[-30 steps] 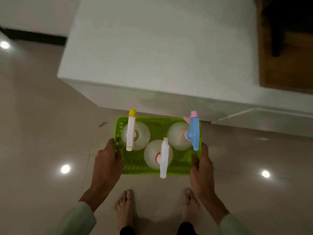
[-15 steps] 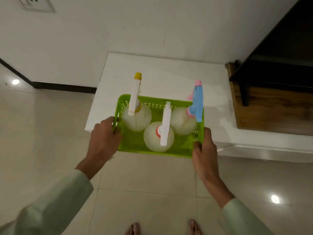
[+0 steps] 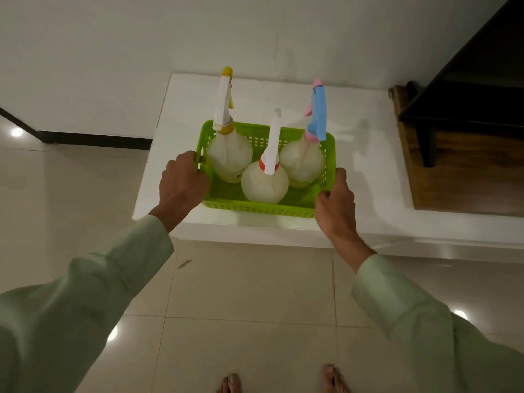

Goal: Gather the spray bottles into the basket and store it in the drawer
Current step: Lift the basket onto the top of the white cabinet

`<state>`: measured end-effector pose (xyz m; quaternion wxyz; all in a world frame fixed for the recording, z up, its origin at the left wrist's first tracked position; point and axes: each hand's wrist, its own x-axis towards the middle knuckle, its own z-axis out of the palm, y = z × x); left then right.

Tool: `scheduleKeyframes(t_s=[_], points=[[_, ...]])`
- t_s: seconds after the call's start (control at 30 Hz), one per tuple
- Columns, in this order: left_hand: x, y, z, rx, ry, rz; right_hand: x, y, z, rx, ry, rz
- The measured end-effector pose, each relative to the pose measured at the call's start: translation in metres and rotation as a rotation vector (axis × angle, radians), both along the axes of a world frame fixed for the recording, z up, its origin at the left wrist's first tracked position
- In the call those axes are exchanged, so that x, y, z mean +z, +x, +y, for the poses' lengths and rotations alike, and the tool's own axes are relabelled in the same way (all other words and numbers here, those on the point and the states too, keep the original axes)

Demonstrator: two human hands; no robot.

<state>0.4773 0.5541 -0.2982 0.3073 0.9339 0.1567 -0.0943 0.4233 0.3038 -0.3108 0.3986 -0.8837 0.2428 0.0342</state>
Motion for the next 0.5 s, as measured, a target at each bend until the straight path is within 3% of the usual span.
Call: scheduleKeyframes(t_s=[0.2, 0.37, 0.43, 0.5], points=[[-0.004, -0.017, 0.001, 0.078, -0.108, -0.039, 0.001, -0.004, -0.007, -0.015, 0.124, -0.048], [-0.012, -0.098, -0.013, 0.294, -0.364, -0.363, -0.013, -0.077, 0.005, -0.274, 0.210, -0.469], [-0.028, -0.132, -0.025, 0.385, -0.444, -0.371, -0.040, -0.110, 0.017, -0.378, 0.253, -0.426], [-0.052, -0.156, -0.038, 0.478, -0.553, -0.272, -0.071, -0.132, 0.028, -0.454, 0.372, -0.243]])
